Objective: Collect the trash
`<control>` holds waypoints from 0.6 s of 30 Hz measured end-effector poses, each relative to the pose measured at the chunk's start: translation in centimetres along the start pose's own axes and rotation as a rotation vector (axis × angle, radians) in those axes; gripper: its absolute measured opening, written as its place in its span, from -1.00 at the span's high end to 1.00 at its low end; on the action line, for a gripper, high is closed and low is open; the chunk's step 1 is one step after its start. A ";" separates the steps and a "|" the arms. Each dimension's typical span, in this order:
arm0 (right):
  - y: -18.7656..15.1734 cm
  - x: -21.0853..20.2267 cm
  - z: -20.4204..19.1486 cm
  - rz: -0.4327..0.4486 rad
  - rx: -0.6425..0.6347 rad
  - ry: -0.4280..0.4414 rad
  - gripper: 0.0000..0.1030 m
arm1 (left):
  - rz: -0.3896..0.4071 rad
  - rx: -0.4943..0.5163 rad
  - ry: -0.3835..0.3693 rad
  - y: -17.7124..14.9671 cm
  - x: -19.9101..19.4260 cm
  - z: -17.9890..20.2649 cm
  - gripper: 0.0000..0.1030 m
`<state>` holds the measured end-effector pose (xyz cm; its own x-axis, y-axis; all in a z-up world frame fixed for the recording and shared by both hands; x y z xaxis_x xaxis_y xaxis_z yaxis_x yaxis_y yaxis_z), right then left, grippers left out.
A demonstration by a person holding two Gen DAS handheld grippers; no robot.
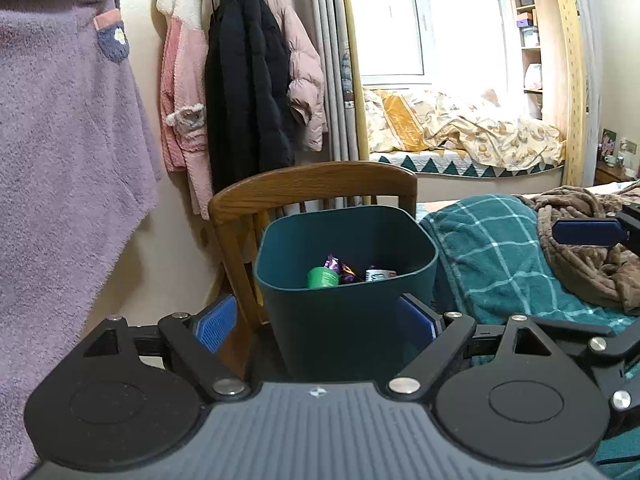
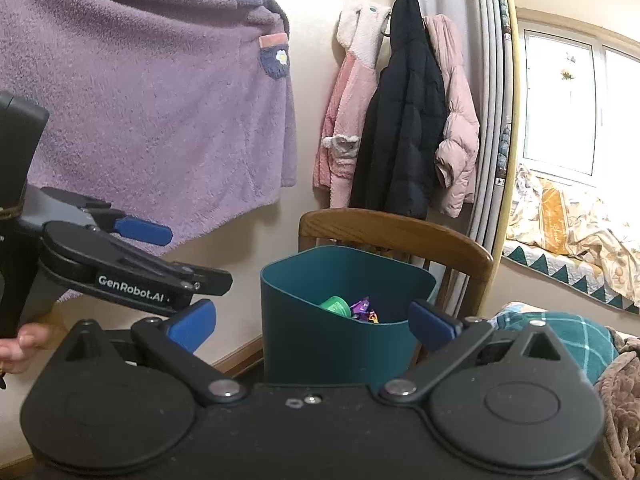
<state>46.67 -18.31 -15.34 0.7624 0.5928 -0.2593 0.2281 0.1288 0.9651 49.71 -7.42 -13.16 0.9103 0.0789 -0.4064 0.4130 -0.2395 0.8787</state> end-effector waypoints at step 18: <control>0.2 -0.6 0.4 0.018 0.030 -0.012 -1.00 | 0.053 0.022 0.011 0.6 -1.3 1.0 -0.99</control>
<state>46.51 -18.91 -14.97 0.7741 0.5849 -0.2423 0.2322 0.0937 0.9681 48.72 -8.66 -12.31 0.9312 0.0765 -0.3564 0.3636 -0.2645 0.8932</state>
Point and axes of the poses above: each gripper's, at about its wrist camera, not at the fingertips, and x roughly the way its jaws point, z to its right, y to its top, the point moved 10 cm from there along x, roughly the way its jaws point, and after that the axes turned 9 degrees about x, right-handed, at the moved point
